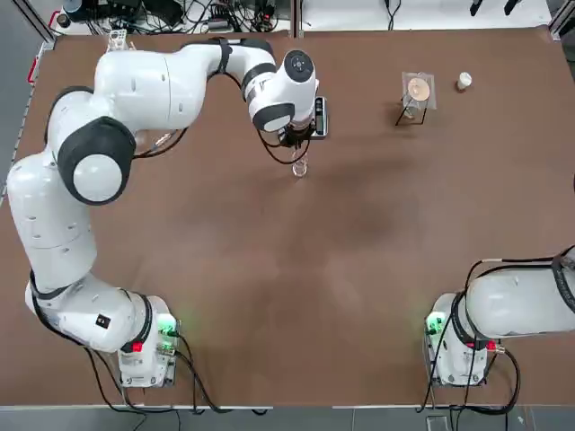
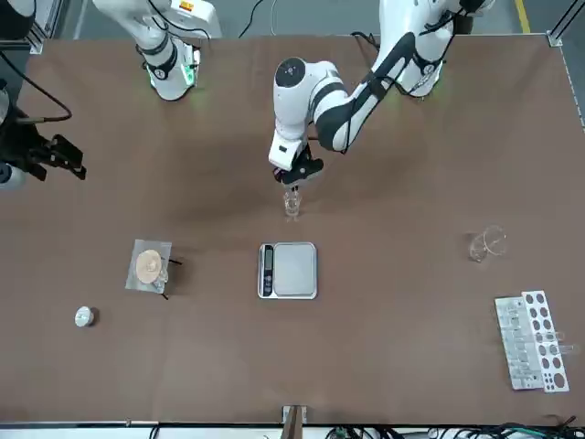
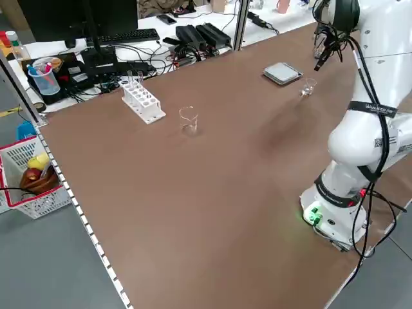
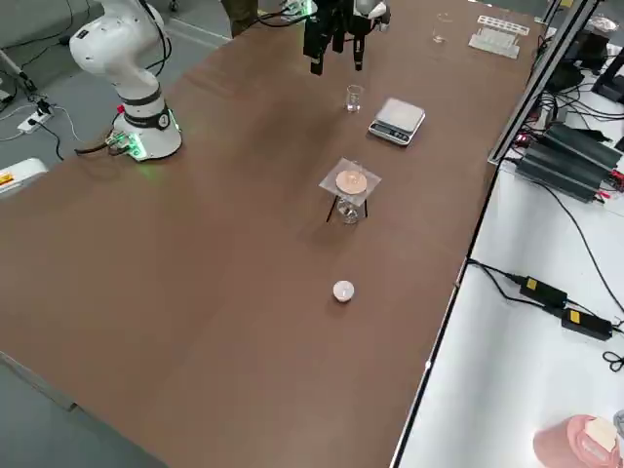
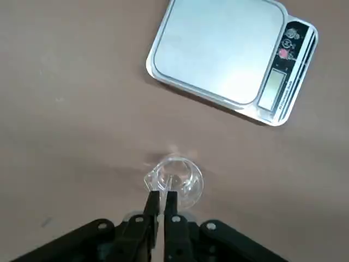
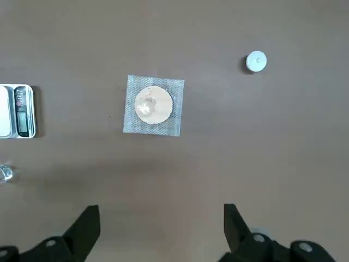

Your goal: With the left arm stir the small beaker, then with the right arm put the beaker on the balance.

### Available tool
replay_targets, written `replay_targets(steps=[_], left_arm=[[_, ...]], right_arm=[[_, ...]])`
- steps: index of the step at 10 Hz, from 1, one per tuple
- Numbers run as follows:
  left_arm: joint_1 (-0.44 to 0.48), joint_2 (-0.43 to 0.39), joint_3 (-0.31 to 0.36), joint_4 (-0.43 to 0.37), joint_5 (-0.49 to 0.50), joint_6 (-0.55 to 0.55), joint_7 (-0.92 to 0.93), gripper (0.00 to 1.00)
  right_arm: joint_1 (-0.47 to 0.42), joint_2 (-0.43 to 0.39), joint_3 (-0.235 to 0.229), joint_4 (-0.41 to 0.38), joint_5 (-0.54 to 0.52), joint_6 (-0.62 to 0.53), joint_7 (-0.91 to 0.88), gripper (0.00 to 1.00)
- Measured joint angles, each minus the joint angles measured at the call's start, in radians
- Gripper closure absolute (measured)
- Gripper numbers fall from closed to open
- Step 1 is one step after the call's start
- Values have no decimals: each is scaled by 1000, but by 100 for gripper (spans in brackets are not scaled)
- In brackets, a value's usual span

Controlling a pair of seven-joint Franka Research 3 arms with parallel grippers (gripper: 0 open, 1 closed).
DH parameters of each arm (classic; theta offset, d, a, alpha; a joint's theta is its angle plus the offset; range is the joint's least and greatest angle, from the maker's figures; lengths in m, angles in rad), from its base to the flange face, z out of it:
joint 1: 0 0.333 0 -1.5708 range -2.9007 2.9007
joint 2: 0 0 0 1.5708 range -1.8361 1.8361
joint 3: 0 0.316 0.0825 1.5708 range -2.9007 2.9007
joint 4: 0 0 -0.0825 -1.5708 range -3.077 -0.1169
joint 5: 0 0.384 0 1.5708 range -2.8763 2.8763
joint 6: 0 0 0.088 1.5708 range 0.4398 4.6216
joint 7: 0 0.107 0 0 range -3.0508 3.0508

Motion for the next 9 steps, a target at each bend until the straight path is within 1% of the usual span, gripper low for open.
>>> replay_targets(steps=[4,9], left_arm=[[2,0,2,10,0,0,4,93],[-17,0,0,11,0,0,-28,93]], right_arm=[[0,0,0,0,0,-6,0,0],[0,0,0,0,0,-11,0,0]])
